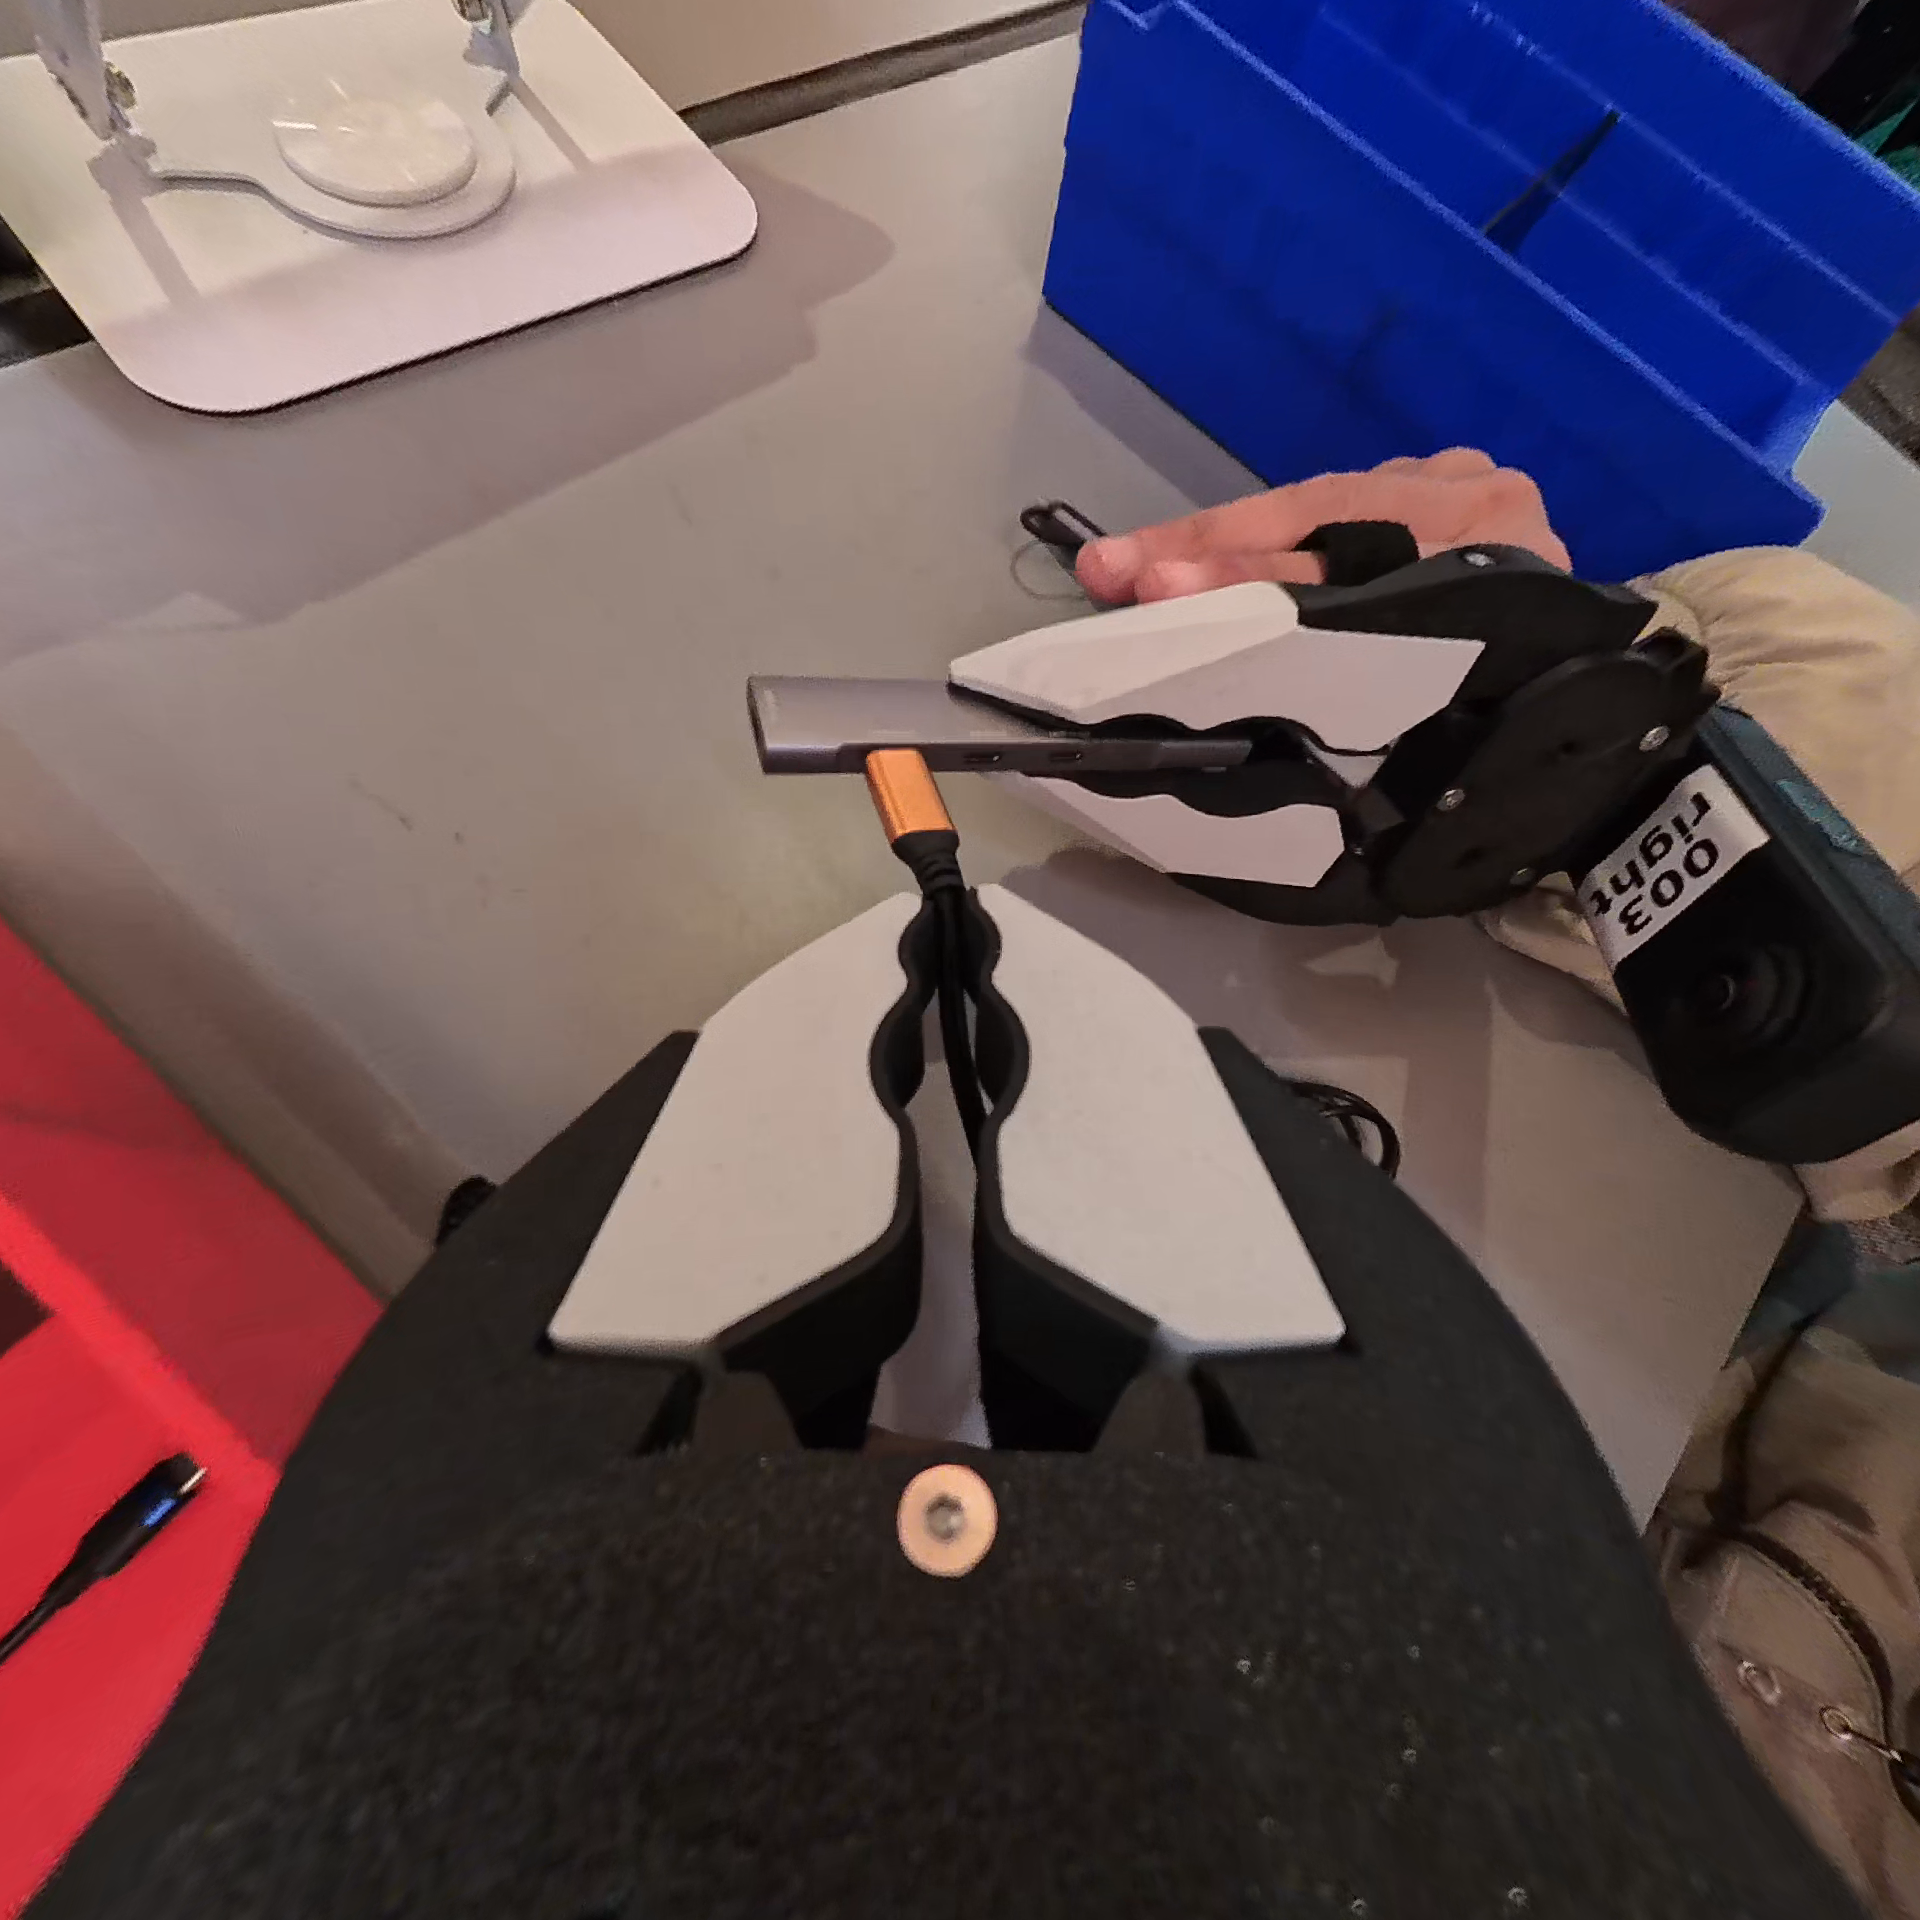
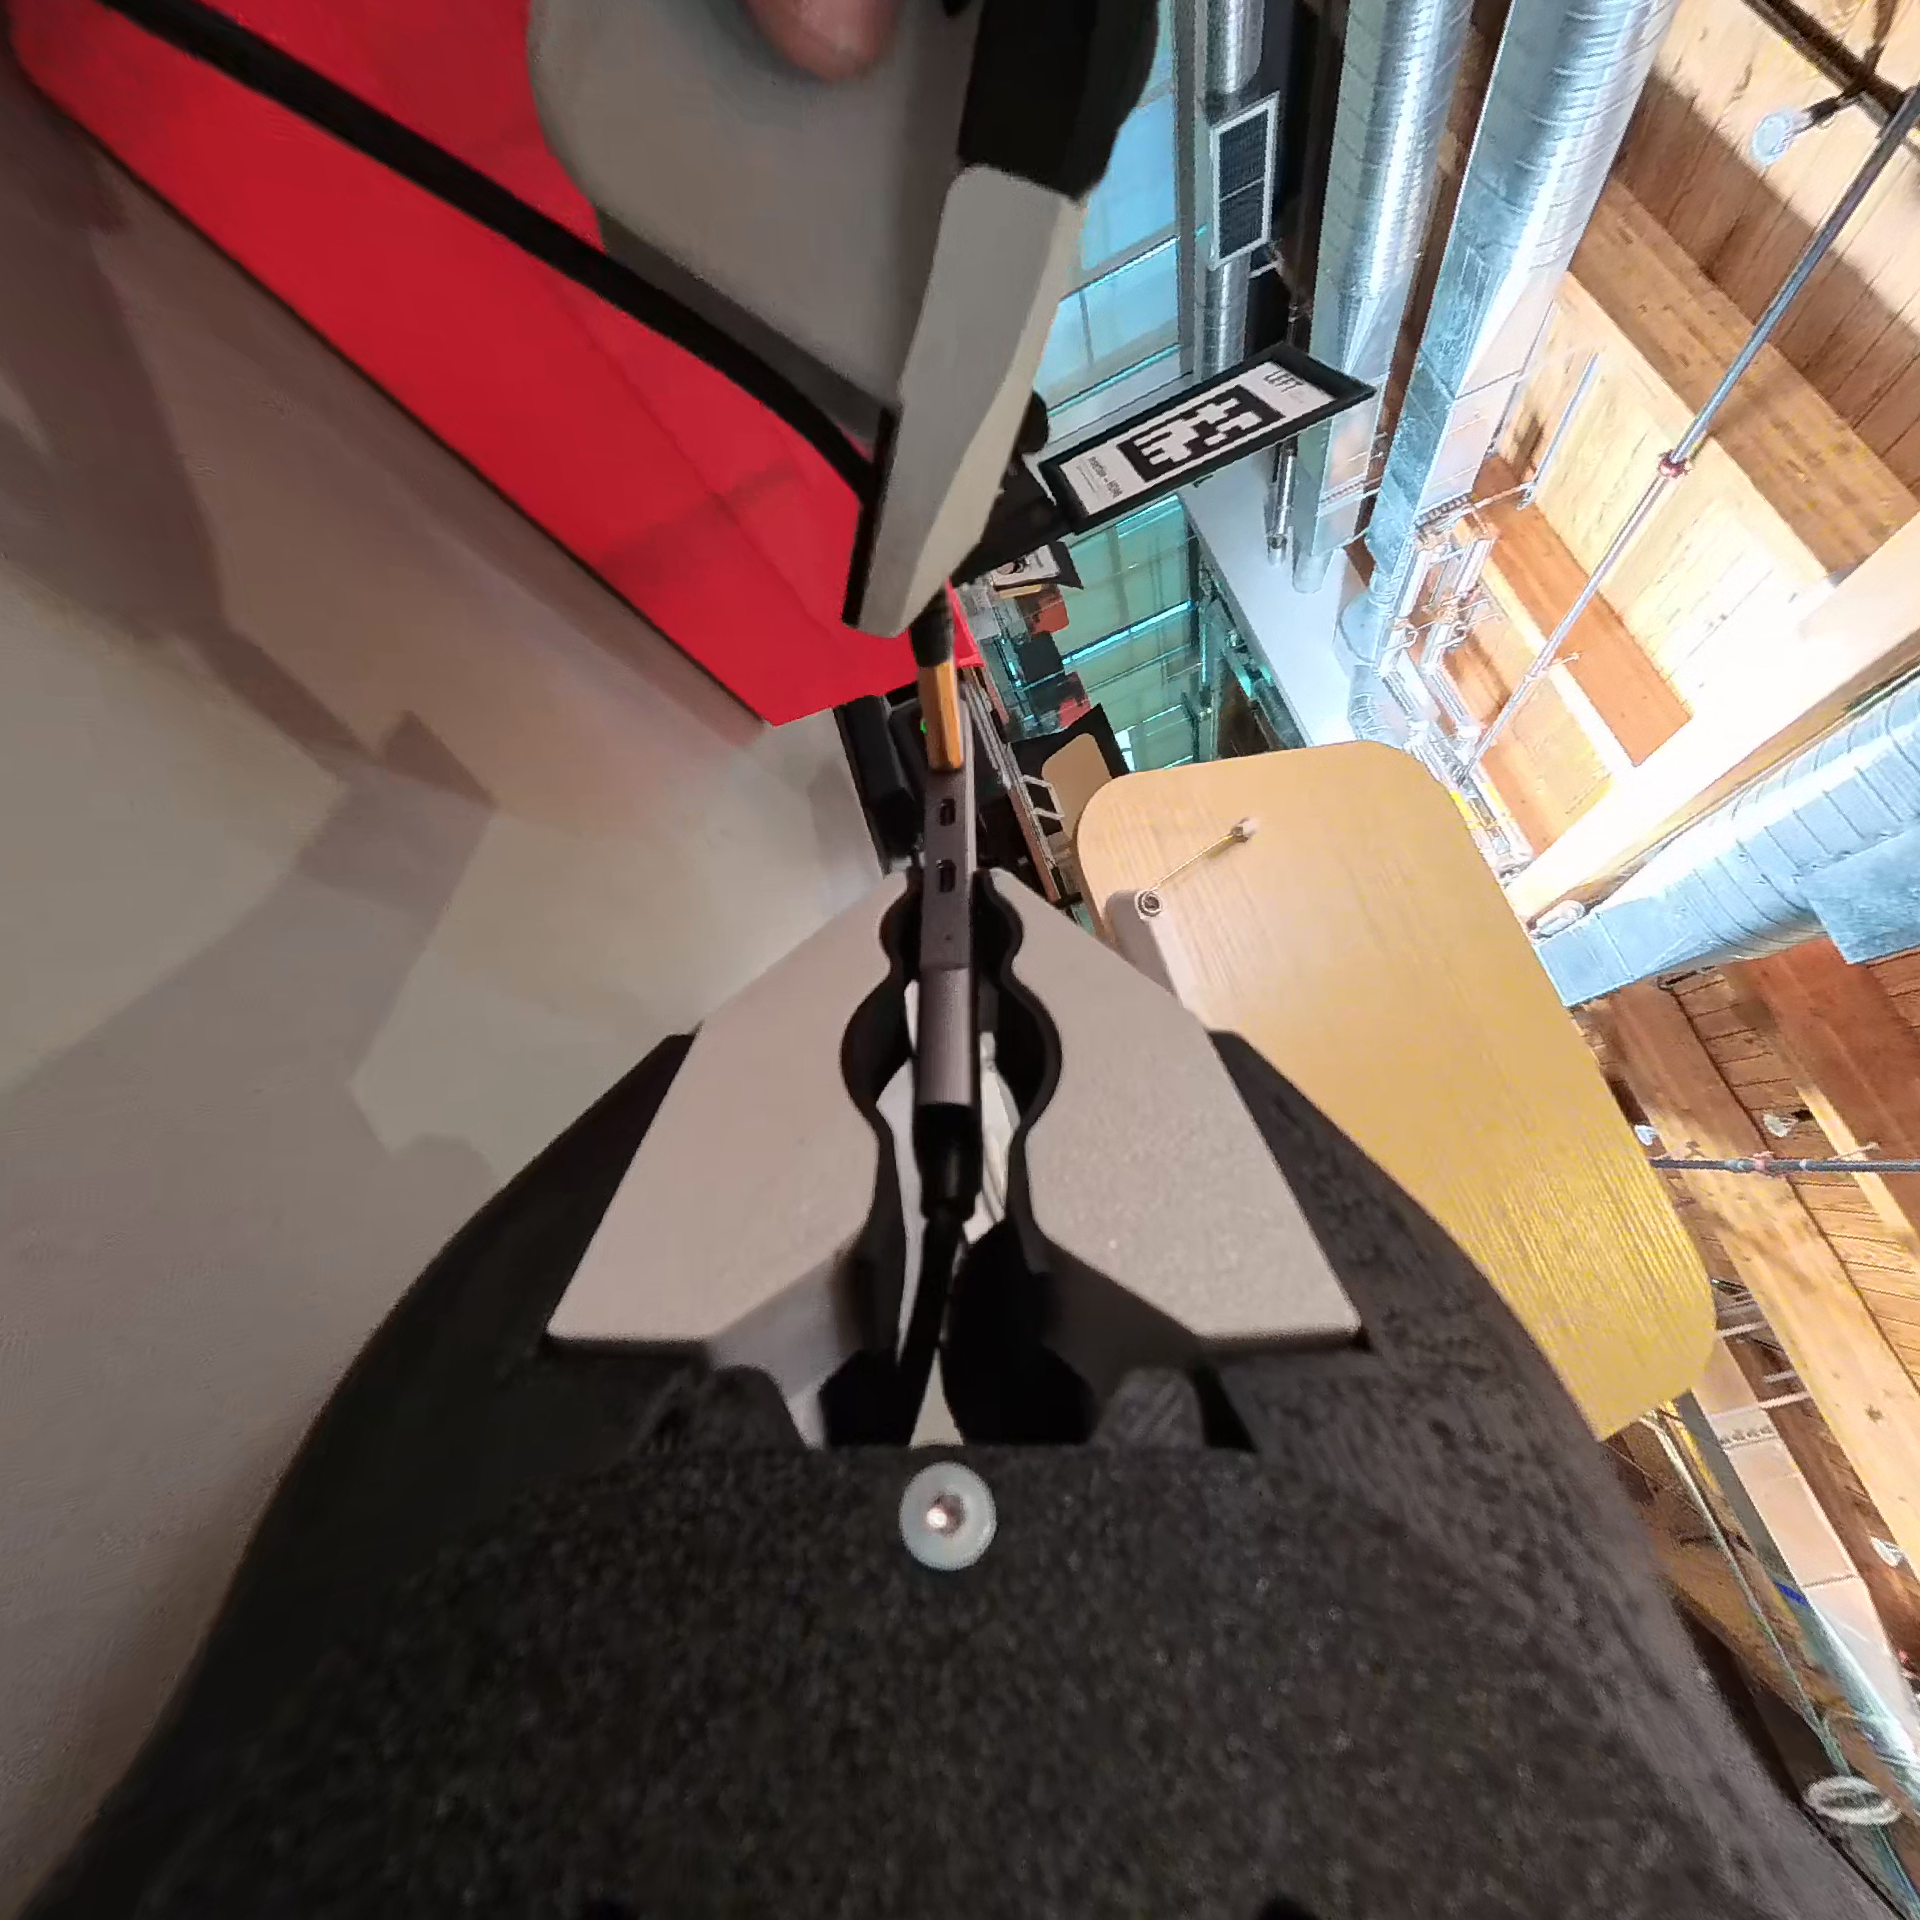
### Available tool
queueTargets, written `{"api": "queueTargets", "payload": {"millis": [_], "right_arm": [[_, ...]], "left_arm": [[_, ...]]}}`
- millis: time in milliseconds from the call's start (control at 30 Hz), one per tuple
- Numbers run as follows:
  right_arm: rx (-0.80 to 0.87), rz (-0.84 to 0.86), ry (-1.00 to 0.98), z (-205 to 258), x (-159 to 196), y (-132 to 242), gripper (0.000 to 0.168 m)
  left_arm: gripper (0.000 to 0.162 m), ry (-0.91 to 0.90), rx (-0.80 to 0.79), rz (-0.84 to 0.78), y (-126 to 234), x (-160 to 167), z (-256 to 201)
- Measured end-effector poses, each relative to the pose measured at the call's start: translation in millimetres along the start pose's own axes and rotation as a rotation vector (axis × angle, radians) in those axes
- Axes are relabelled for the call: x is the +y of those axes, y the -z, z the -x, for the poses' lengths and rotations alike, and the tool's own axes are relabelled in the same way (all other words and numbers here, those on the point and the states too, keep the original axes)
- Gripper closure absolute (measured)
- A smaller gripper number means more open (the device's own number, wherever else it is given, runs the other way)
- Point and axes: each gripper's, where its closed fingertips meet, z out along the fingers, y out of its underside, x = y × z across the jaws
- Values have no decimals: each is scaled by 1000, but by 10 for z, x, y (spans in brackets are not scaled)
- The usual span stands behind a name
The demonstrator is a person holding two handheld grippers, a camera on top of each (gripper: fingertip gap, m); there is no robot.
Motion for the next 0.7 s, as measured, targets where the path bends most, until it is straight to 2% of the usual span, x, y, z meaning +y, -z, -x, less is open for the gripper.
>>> {"api": "queueTargets", "payload": {"millis": [33,100,133,200,300,400,467,567,633,700], "right_arm": [[-10,8,-16,-8,7,-6,161],[-36,26,-80,-9,31,-26,161],[-39,60,-94,-10,89,-45,161],[-40,96,-105,-13,195,-59,161],[-38,129,-170,-61,303,-68,161],[-49,134,-204,-48,344,-79,161],[-54,137,-198,-18,350,-90,161],[-60,131,-197,7,323,-95,161],[-72,131,-183,46,322,-97,161],[-73,127,-164,60,311,-96,161]], "left_arm": [[158,8,4,-16,3,-21,-1],[157,22,-3,-38,38,-74,11],[150,23,-25,-57,91,-123,28],[136,-5,-74,-130,275,-264,13],[132,-71,-111,-231,607,-278,-158],[135,-23,-33,-222,690,146,-492],[138,67,17,-183,604,551,-687],[138,164,3,-103,425,1054,-781],[138,181,-25,-31,363,1233,-777],[138,177,-21,-35,308,1233,-805]]}}
